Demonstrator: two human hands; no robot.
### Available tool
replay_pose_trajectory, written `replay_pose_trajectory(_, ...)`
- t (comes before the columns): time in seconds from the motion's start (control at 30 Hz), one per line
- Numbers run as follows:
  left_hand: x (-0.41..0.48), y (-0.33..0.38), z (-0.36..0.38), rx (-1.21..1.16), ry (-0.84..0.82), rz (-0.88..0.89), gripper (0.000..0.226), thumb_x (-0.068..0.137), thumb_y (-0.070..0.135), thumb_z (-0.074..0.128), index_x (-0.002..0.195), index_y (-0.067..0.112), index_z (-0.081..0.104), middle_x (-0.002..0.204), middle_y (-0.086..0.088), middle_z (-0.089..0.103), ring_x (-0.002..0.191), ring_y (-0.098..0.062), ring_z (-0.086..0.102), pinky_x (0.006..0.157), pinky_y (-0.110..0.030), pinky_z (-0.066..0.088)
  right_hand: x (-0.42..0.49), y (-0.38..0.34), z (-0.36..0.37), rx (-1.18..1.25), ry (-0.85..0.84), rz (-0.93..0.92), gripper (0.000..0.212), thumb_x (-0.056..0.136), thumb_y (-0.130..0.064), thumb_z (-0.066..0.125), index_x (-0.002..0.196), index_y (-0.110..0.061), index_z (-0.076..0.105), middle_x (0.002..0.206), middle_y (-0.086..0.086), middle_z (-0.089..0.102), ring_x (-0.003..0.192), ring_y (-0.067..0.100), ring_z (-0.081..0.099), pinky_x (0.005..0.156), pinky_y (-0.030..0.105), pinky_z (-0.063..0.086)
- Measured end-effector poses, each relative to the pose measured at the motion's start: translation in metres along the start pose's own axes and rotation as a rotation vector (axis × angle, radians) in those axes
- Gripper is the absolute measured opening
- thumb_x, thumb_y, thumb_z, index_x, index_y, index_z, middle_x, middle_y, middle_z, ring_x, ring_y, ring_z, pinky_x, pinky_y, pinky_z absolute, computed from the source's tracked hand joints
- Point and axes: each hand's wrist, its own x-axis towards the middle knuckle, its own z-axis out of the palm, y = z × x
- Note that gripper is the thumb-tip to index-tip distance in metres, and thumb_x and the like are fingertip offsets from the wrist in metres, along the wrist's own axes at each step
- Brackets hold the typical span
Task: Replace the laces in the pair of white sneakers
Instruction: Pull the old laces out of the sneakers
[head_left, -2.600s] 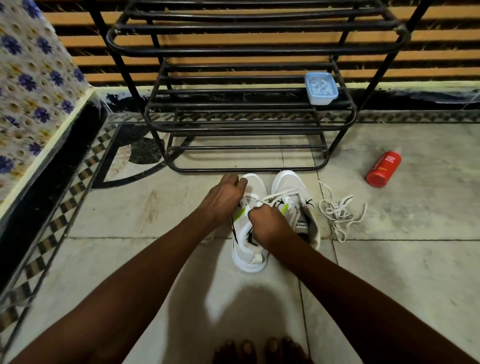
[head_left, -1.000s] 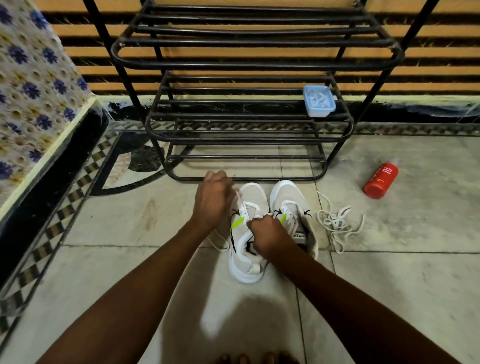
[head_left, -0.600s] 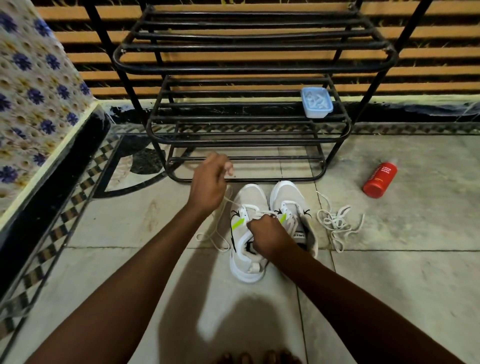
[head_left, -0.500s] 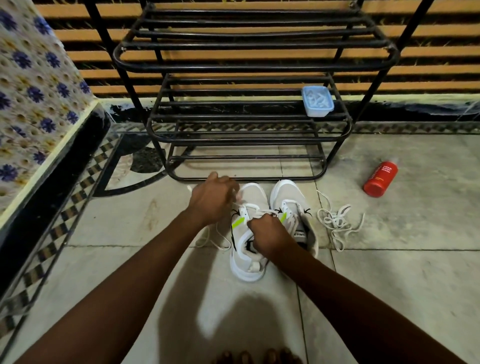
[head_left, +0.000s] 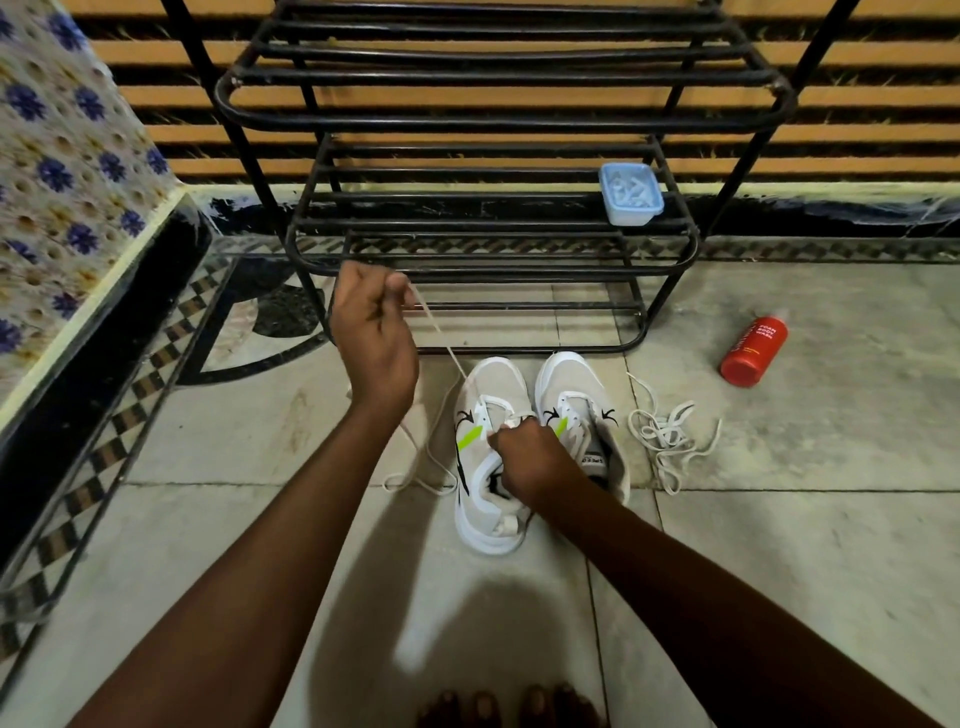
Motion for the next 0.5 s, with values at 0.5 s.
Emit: replay_pose_trajectory(0.5, -0.051, -0.055, 0.019, 0.885, -0.953, 0.16, 0.011, 0.09, 0.036, 0.069, 0.094, 0.026, 0.066, 0.098, 0.008, 0.062, 0.112, -0.021, 0.055, 0.066, -0.025, 0.036, 0.002, -0.002, 0.001, -0.033, 0.016, 0.006, 0.03, 0.081, -0.008, 0.06, 0.111, -0.009, 0.063, 0.111, 0.016, 0.066, 0.107, 0.039, 0.061, 0.085, 0.038, 0.049)
